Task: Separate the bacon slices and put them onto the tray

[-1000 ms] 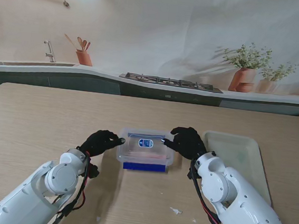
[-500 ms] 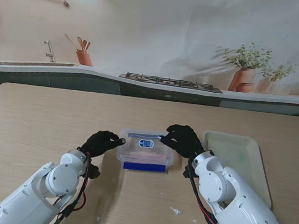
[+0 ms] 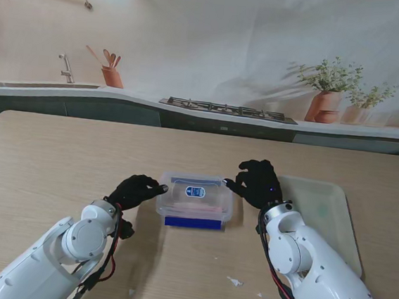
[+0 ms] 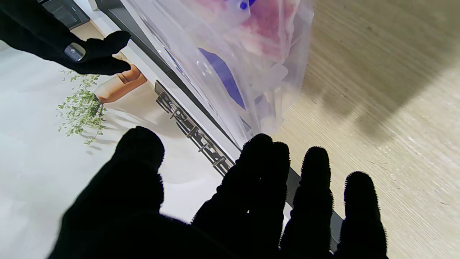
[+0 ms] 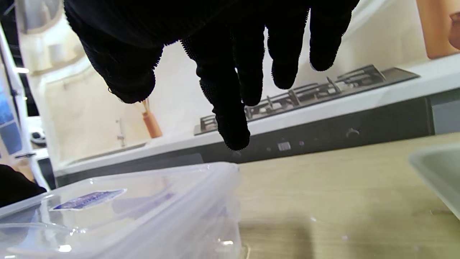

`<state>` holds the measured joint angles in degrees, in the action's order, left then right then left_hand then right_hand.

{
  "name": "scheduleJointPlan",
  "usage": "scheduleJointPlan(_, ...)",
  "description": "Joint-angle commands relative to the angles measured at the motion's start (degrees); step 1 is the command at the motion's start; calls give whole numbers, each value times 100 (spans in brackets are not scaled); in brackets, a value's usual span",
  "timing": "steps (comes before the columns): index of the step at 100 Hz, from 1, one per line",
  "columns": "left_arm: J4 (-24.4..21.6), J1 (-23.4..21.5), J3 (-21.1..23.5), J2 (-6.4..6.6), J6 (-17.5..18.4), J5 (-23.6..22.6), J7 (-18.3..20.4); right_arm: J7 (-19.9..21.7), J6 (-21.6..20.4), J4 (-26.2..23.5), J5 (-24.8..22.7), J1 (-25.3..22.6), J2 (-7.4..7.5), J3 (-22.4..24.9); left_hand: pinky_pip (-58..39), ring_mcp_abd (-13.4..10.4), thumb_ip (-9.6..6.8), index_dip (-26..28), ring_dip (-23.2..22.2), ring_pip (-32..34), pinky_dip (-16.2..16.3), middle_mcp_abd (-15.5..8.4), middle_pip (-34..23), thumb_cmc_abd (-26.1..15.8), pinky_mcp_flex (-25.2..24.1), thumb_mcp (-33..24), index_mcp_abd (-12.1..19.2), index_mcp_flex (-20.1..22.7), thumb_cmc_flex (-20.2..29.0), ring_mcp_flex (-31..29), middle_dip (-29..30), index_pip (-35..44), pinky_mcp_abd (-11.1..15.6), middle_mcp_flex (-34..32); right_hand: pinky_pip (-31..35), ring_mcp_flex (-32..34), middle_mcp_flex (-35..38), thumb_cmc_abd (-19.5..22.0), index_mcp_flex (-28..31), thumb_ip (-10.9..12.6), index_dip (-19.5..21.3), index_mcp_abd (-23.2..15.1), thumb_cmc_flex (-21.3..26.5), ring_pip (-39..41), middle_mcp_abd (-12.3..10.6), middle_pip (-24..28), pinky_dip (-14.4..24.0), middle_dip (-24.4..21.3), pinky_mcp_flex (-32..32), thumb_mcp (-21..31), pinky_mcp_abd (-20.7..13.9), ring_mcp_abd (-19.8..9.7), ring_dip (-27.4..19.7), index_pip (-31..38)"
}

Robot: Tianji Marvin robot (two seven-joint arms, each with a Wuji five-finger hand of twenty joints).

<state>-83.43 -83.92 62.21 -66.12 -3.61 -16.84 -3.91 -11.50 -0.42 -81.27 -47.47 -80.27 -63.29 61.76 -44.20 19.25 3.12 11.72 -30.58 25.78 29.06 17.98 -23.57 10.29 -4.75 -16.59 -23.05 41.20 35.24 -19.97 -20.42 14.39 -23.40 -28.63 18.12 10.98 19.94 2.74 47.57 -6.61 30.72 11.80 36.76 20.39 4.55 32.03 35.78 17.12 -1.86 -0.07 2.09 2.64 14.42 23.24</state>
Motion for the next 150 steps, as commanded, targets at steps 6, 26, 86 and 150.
scheduleJointPlan(6,-69,-8,-54,-64,13,10,100,207,313,91,-12,14,-15,-105,173,-125,-122,43,-85,-60,156,-472,-81,-154,-97,81,744,-69,44,77,-18,26,105,54,-59,-152,-157,76,49,392,20,108,84,44,94,127,49,45,19,-129,-195,-59,49,-24)
scheduleJointPlan(26,-52,8,-74,-68,24,18,95,498,589,121,75,99,1,-254,175,-130,-121,43,-85,-54,161,-468,-81,-156,-97,75,742,-73,45,74,-17,29,105,61,-47,-195,-187,104,26,390,4,177,21,37,104,125,53,39,34,-136,-222,-61,44,-85)
scheduleJointPlan(86,-39,22,-100,-75,64,44,82,818,627,-152,1580,3,-174,-111,258,-156,-119,44,-49,-105,144,-505,-62,-149,-109,64,769,-89,45,102,0,32,101,76,-44,-192,-145,98,215,390,105,223,53,-16,94,108,72,22,-46,-117,-194,-89,10,34)
scheduleJointPlan(150,-77,-20,-36,-75,60,11,44,845,465,-360,1660,-65,-173,-46,367,-172,-120,40,-39,-122,144,-509,-65,-159,-104,57,767,-121,40,117,9,29,101,111,-30,-178,-150,21,76,397,125,158,138,-14,100,89,87,15,-30,-112,-174,-47,10,-59)
